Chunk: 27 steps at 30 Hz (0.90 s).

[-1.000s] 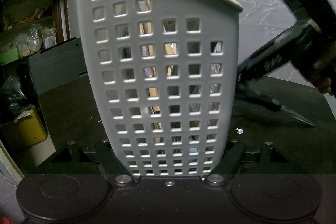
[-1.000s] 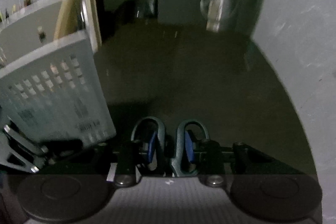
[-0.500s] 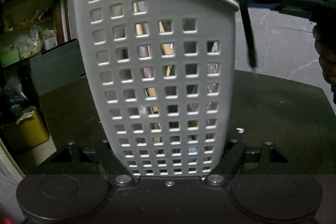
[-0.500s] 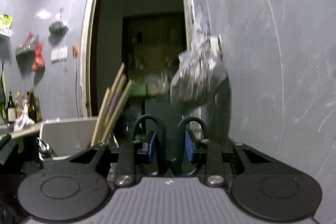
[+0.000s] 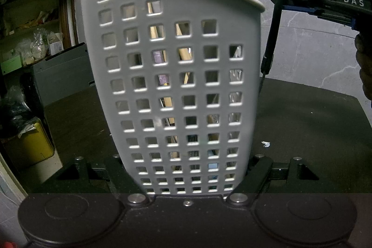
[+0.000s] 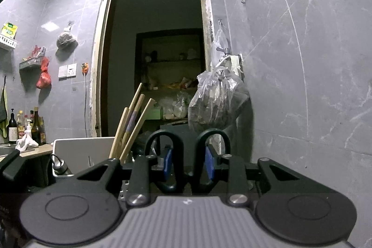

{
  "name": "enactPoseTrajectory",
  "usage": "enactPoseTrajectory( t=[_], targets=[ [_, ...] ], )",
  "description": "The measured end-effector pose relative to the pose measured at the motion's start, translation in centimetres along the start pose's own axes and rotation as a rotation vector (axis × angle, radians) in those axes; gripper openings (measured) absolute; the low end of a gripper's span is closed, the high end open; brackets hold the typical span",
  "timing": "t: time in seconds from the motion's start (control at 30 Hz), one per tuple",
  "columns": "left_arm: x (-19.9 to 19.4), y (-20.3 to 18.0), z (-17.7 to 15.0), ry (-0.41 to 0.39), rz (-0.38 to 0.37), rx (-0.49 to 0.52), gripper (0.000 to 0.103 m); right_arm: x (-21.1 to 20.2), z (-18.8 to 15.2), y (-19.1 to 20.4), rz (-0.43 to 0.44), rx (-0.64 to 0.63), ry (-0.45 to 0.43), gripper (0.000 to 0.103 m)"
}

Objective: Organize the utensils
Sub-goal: 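Raise the scissors with the right tool up above the caddy rim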

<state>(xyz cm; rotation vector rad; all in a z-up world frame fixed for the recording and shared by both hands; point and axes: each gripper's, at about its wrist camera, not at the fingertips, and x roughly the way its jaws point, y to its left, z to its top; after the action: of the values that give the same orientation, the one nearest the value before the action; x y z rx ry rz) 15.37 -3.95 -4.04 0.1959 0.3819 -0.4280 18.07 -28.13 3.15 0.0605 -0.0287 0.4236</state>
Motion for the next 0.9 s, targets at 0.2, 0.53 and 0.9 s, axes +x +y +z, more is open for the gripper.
enactPoseTrajectory(
  t=[0.2, 0.53, 0.9],
  targets=[
    [0.0, 0.0, 0.0, 0.000, 0.000, -0.001, 0.078, 0.0, 0.5, 0.5, 0.005, -0.005, -0.018, 0.033],
    [0.0, 0.0, 0.0, 0.000, -0.001, -0.002, 0.078, -1.4, 3.9, 2.9, 0.044, -0.088, -0.143, 0.033],
    [0.2, -1.0, 0.2, 0.007, 0.022, 0.017, 0.079, -0.7, 9.0, 7.3, 0.157, -0.217, -0.332, 0.033]
  ],
)
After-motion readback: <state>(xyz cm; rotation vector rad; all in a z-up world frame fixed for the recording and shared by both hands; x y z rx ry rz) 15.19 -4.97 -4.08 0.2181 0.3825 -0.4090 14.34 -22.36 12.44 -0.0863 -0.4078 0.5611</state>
